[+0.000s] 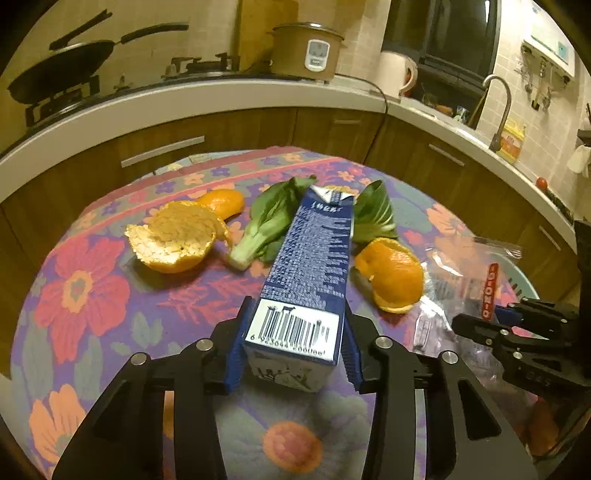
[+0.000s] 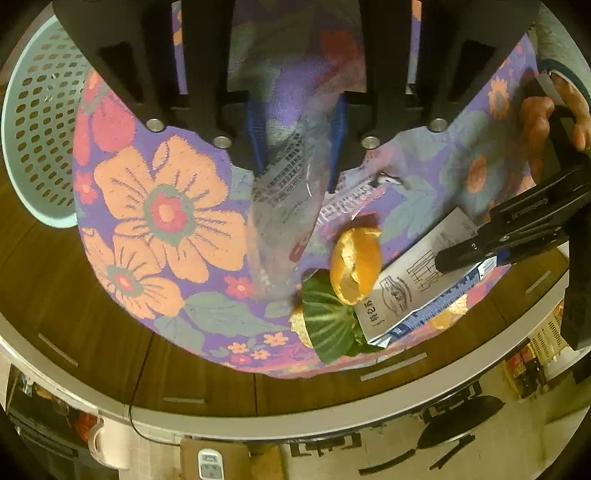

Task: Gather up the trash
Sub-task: 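Grasp the clear plastic bag with the right gripper while the left grasps the blue carton, then drop the plastic bag and blue carton into the blue basket with both grippers, then grasp an orange peel with the right gripper while the left grasps another peel, then carry both peels over the blue basket and open both grippers, then grasp a bok choy stalk with the left gripper while the right grasps another bok choy piece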

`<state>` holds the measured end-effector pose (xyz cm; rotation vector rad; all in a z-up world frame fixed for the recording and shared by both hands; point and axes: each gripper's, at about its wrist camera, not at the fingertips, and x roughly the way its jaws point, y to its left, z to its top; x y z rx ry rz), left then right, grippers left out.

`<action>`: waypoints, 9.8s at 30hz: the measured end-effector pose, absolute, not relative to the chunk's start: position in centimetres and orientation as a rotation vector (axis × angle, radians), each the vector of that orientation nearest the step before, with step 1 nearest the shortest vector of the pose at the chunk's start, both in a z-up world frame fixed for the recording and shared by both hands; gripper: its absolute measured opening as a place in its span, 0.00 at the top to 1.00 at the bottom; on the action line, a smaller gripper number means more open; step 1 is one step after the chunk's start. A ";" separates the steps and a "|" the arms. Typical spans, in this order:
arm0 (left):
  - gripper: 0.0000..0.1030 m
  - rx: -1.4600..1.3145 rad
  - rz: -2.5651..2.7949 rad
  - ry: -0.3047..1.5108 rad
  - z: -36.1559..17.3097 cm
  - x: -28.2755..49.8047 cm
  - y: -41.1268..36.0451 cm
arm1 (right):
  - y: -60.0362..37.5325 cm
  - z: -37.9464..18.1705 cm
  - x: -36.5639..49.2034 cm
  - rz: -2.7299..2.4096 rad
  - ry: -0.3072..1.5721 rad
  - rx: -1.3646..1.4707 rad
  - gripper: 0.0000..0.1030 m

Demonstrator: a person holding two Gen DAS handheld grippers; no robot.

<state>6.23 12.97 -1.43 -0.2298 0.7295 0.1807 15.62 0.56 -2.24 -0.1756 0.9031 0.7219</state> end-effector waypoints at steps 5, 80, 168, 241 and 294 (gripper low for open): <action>0.64 -0.243 0.180 0.687 -0.3 4.8 12.0 | -0.1 -1.8 14.5 0.721 0.855 -0.180 0.88; 0.47 -0.056 -0.265 0.695 1.0 15.9 -13.1 | -28.1 -3.4 20.7 0.246 0.842 0.199 0.59; 0.97 -0.519 0.233 0.653 -1.2 3.9 16.5 | -0.8 0.6 15.2 0.708 0.798 -0.051 0.81; 0.48 -0.202 -0.120 0.651 1.4 14.2 -4.9 | -19.6 1.7 19.0 0.443 0.691 0.107 0.55; 0.71 -0.325 0.207 0.777 -2.8 11.6 17.5 | 6.3 0.4 19.8 0.895 0.763 -0.187 0.89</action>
